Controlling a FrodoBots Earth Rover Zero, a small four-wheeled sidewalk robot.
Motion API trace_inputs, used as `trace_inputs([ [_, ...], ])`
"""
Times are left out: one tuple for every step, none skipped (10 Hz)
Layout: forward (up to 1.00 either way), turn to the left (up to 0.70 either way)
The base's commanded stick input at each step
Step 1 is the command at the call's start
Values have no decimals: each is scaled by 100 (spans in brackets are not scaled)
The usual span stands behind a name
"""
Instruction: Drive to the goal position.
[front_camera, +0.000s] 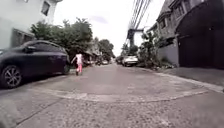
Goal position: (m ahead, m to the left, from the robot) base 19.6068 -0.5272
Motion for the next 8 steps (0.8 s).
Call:
trace_inputs([
  [100, 0],
  [100, 0],
  [100, 0],
  [100, 0],
  [100, 0],
  [100, 0],
  [100, 0],
  [100, 0],
])
